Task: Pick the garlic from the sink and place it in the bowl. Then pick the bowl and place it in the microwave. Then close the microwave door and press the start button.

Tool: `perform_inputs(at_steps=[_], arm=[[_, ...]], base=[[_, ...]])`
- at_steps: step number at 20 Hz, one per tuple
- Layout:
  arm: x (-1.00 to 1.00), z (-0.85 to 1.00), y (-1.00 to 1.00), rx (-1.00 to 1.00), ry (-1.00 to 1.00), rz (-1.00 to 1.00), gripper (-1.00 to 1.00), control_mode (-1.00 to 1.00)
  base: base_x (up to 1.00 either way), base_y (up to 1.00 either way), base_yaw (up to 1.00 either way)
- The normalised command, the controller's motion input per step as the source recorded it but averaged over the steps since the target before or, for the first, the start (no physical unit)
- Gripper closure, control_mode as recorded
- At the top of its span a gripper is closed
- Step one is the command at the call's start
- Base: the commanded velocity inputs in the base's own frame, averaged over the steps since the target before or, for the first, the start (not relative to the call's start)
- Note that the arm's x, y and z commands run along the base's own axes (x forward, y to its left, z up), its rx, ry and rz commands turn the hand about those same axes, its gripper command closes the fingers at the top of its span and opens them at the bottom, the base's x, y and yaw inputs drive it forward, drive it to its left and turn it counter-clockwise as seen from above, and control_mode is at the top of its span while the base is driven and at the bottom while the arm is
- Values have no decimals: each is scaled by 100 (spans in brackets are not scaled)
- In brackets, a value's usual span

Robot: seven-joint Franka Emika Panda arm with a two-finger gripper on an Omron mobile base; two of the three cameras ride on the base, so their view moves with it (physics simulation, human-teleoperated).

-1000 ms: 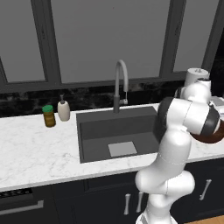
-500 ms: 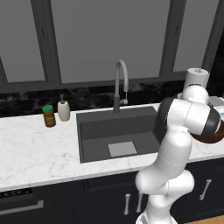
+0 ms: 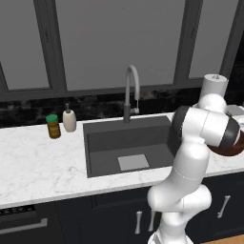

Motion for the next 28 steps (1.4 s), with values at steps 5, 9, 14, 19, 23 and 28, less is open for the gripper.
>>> perform_inputs(at_steps=[5,9,14,19,23,28], arm=[[0,-17,0,-2,0,0,-100,-100],[0,-11,0,-3,0,0,100,-100],[0,0,0,-3,-4,0,100,-100],[-22,8,2,-5,-18,0,100,-100],[-69,55,14,-11,-31,11,100,-100],[-65,55,35,-6,-17,23,100,-100]], base=[[0,0,0],[0,0,0],[0,0,0],[0,0,0],[0,0,0],[0,0,0]])
